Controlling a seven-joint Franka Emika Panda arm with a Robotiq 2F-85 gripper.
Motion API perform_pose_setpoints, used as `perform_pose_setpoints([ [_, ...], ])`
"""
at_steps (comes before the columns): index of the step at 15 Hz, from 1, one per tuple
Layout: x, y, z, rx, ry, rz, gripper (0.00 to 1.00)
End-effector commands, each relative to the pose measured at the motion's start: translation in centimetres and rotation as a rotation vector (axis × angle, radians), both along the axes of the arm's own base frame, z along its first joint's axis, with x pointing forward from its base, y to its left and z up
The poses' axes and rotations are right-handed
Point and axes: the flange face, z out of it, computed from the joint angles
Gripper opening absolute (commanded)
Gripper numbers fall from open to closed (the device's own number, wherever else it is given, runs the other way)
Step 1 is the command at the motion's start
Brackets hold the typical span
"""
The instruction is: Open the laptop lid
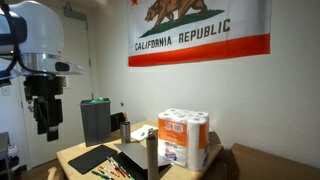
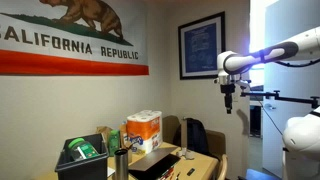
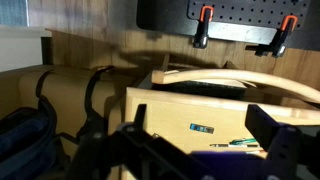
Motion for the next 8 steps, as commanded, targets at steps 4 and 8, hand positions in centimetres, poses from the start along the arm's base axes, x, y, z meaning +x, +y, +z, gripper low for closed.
perform_pose_setpoints([
  [4,0.0,0.0,0.1,0.0,0.001,0.0,1.0],
  [8,2.2,0.8,-2.3,0.03,0.026,0.046,1.0],
])
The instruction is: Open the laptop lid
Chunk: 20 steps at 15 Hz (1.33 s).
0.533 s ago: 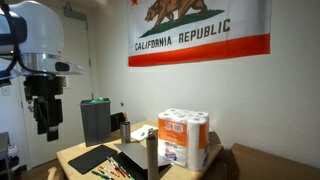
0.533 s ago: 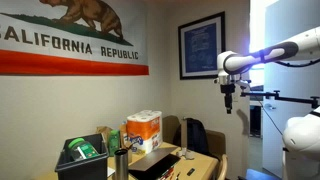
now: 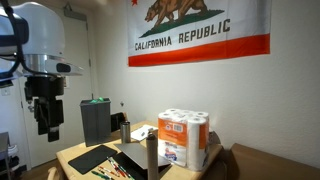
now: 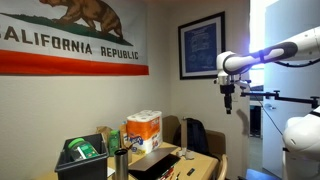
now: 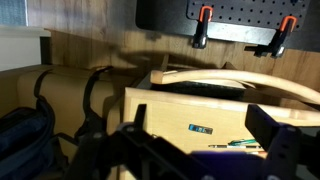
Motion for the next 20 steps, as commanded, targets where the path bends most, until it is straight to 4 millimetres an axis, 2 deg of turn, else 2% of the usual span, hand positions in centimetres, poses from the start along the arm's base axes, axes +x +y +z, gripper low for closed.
perform_pose_setpoints([
  [1,3.1,0.9,-3.2,0.051,0.025,0.059,1.0],
  [7,10.6,2.8,-11.7,0.146,0.006,0.163,1.0],
  [10,13.7,4.1,-15.8,0.194,-0.019,0.201,1.0],
  [13,15.9,5.8,-19.1,0.24,-0.027,0.23,1.0],
  [20,20.1,9.3,-25.2,0.251,-0.032,0.237,1.0],
])
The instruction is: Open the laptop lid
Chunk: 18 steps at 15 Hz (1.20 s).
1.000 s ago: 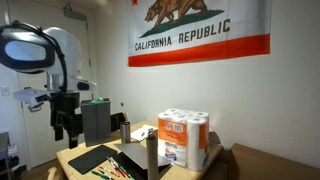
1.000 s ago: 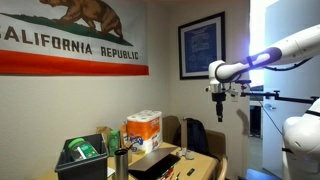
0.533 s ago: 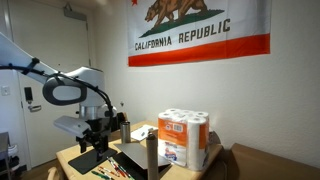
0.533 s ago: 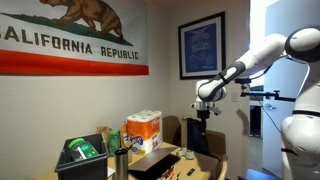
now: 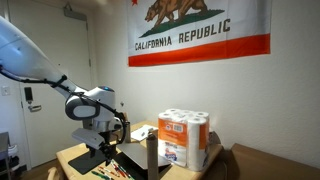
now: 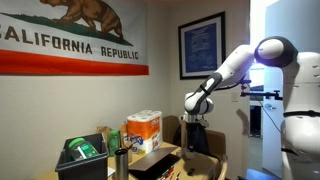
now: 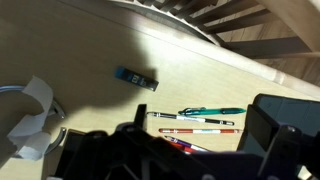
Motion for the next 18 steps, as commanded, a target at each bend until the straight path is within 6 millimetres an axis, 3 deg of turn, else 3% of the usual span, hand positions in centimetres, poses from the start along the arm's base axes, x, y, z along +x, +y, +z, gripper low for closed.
perform_pose_setpoints([
  [1,2.5,0.8,-2.8,0.004,-0.027,0.0,1.0],
  [11,6.4,3.8,-11.0,-0.019,-0.1,-0.027,1.0],
  [18,10.1,4.7,-12.2,-0.046,-0.267,-0.139,1.0],
])
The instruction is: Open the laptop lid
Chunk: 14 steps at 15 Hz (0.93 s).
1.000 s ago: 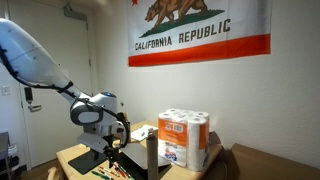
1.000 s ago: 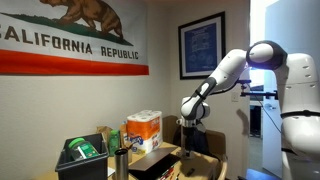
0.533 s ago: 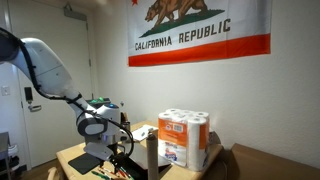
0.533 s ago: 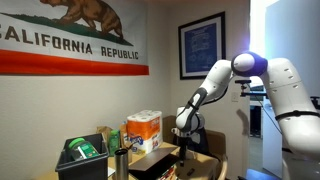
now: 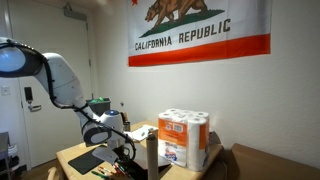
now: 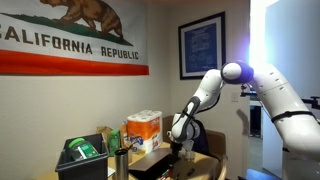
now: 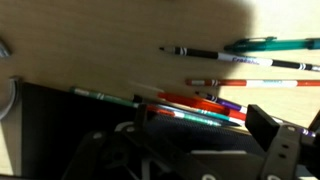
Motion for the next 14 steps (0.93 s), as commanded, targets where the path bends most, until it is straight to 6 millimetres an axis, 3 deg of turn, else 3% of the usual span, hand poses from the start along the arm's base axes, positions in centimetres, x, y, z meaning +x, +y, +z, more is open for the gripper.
perform_pose_setpoints([
  [1,1.9,0.4,-0.2,-0.009,-0.083,-0.058,1.0],
  [8,3.8,0.1,-0.7,-0.033,-0.154,-0.155,1.0],
  [14,5.7,-0.7,1.2,-0.062,-0.197,-0.189,1.0],
])
